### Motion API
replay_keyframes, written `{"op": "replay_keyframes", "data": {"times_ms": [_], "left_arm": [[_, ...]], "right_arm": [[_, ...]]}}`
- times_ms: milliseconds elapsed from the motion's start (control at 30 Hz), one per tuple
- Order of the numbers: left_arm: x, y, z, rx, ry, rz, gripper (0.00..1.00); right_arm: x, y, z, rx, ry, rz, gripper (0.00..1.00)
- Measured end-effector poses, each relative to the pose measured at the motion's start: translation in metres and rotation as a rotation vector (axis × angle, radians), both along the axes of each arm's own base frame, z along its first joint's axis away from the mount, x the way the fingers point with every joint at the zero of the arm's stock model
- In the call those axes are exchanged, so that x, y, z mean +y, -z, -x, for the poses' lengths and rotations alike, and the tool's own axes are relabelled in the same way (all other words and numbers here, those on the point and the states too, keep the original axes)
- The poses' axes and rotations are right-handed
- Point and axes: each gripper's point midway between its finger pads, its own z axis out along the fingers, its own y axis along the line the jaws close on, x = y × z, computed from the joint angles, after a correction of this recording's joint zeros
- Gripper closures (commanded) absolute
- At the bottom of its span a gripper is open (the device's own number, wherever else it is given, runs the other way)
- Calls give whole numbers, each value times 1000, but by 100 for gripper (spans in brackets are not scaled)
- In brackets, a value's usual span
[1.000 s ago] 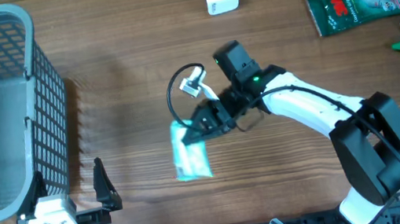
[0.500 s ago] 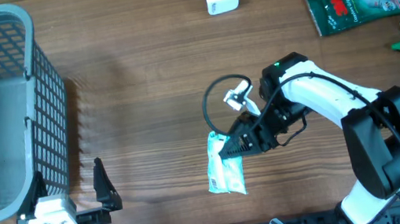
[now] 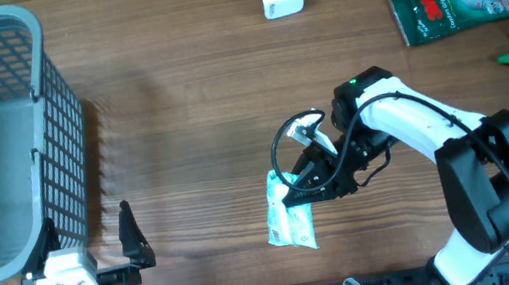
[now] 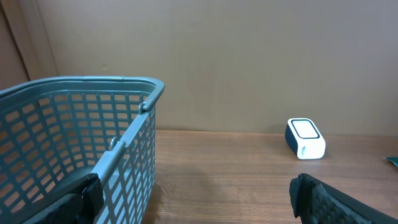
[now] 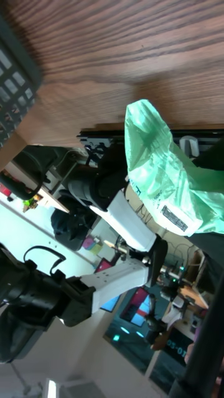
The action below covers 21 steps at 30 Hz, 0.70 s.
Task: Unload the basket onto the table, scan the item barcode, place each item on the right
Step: 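Carry the tissue pack up under the white scanner box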
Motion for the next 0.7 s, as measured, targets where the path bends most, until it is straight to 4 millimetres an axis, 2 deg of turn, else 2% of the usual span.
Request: {"op": "replay_keyframes", "data": {"times_ms": [133, 267, 367, 500, 600, 633, 667, 700], "left_arm": [[0, 0, 0, 0, 0, 0, 0], [0, 0, 0, 0, 0, 0, 0], [0, 0, 0, 0, 0, 0, 0], [0, 0, 0, 0, 0, 0, 0], [0, 0, 0, -1, 0, 0, 0], [0, 0, 0, 0, 0, 0, 0], [0, 0, 0, -2, 0, 0, 0], [0, 0, 0, 0, 0, 0, 0]], "right_arm": [[-17, 4, -17, 59, 69, 57, 96], [-47, -6, -38, 48, 189, 91, 96], [-57, -9, -39, 46, 212, 127, 96], [-60, -9, -32, 7, 192, 165, 96], [-59, 7, -52, -86, 217, 188, 96], [-57, 17, -75, -162, 263, 208, 96], [-55, 21, -97, -153, 317, 238, 96], [-56, 26, -110, -107, 364, 287, 96]]}}
